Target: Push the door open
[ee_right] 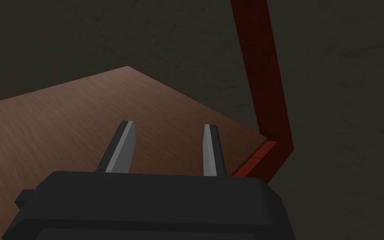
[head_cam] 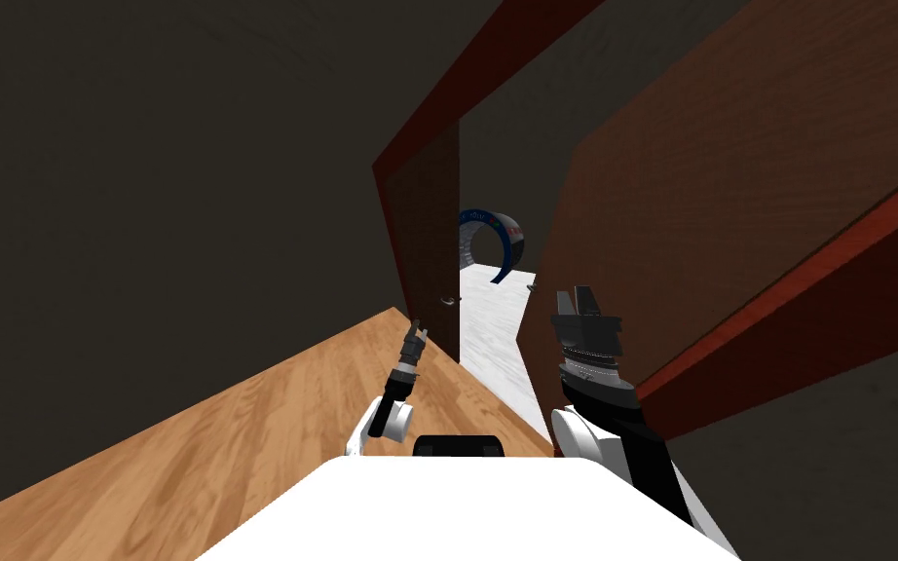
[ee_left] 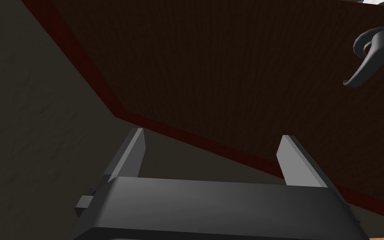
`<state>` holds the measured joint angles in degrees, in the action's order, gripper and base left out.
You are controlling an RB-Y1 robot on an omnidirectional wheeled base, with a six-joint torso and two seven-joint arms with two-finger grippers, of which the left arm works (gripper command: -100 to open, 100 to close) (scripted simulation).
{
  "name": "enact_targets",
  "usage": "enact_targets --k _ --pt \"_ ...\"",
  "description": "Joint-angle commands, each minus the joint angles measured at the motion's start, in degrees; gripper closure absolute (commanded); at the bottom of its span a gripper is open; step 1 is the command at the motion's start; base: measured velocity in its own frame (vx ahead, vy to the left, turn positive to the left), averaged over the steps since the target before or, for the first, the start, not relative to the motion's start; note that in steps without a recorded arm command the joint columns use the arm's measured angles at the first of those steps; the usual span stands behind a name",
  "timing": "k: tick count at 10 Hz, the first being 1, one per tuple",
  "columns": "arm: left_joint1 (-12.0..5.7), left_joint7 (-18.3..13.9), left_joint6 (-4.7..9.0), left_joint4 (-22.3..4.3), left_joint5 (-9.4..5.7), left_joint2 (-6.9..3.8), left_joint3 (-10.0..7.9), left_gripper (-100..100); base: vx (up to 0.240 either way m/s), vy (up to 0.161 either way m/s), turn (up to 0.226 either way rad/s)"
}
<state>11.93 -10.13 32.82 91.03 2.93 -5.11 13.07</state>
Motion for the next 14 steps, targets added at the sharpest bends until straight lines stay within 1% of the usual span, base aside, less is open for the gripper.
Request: enact_targets --k 1,8,9,14 --pt "-0.61 -0.19 0.56 -2.11 0.41 -0.18 0.74 -100 0.102 0.054 -0.029" --pt "-5.03 -0.91 3.43 -13.25 2.1 -0.31 3.43 -100 0.095 0.061 -0.027" --pt "-5.03 -0.91 3.43 -13.3 2.1 -0.31 3.43 -100 0.056 0.047 -0.01" --pt "-8.11 -1.4 5.43 -21.07 3.27 -0.17 5.3 -100 0.084 0.051 -0.025"
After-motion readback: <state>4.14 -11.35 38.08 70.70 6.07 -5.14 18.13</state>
